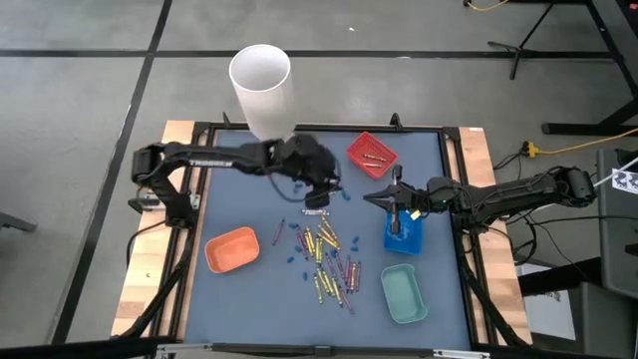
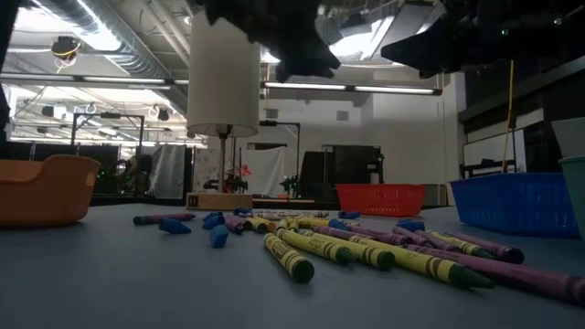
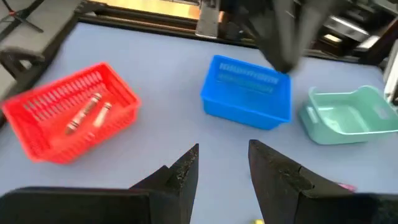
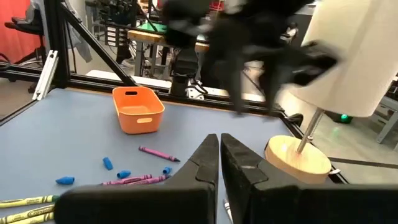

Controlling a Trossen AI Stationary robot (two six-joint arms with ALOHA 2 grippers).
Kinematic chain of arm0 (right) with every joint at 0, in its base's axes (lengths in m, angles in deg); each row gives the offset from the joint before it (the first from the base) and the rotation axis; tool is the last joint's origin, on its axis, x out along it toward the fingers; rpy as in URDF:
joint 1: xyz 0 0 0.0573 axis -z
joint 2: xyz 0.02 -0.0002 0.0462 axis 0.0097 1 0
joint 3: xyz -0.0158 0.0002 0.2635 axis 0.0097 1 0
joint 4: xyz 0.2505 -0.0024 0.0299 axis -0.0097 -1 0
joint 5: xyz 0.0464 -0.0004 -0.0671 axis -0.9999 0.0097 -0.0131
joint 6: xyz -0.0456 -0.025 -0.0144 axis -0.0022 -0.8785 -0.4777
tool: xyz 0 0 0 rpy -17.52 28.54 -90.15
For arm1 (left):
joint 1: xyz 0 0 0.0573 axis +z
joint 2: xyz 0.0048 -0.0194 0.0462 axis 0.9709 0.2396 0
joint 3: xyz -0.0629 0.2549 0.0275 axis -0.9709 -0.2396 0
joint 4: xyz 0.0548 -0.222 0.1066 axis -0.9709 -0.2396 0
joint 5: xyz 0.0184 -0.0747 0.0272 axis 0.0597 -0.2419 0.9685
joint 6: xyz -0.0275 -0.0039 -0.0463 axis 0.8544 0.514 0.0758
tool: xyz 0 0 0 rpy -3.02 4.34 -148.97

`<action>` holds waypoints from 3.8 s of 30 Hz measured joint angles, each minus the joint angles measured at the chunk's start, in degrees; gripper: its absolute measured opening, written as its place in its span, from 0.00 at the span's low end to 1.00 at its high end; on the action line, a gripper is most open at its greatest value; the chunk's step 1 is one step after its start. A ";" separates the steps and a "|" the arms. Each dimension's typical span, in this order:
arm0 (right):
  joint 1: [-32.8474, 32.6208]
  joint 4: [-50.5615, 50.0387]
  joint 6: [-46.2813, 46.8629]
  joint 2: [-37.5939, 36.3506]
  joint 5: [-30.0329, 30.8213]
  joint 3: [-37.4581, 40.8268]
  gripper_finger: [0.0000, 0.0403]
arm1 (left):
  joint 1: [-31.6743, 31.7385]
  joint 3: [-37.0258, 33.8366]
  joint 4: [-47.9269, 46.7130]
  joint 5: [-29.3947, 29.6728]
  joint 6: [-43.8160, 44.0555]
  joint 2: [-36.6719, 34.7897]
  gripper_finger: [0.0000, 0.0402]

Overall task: Sort crayons
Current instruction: Put the grey crayon into the red bin

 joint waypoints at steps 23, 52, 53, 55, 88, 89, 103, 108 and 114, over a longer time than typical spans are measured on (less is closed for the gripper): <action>2.02 -18.11 2.64 26.00 -0.49 -24.41 0.42 | -17.84 -35.58 22.85 10.50 10.24 -19.76 0.31; 5.31 -24.59 2.64 46.76 -2.90 -29.62 0.42 | -24.21 -35.53 24.20 16.82 10.24 -19.72 0.31; 5.31 -24.68 2.65 47.27 -2.90 -29.62 0.42 | -24.19 -35.56 24.19 16.80 10.24 -19.72 0.31; 5.29 -24.33 2.64 48.40 -2.90 -29.62 0.42 | -24.21 -35.53 24.19 16.80 10.24 -19.72 0.31; 5.20 -19.61 4.61 52.96 -4.43 -29.66 0.25 | -24.18 -35.45 24.18 16.93 10.22 -19.69 0.31; 5.20 -19.66 4.61 52.96 -4.44 -29.66 0.23 | -24.18 -35.45 24.18 16.93 10.21 -19.69 0.31; 5.20 -19.95 4.61 52.98 -4.34 -29.66 0.08 | -24.18 -35.45 24.18 16.95 10.22 -19.69 0.31; 5.20 -19.65 4.61 53.00 -4.08 -29.61 0.06 | -24.18 -35.45 24.18 16.95 10.22 -19.69 0.31; 5.33 -20.01 4.59 52.01 -5.84 -29.50 0.05 | -24.18 -35.47 24.18 16.95 10.22 -19.69 0.31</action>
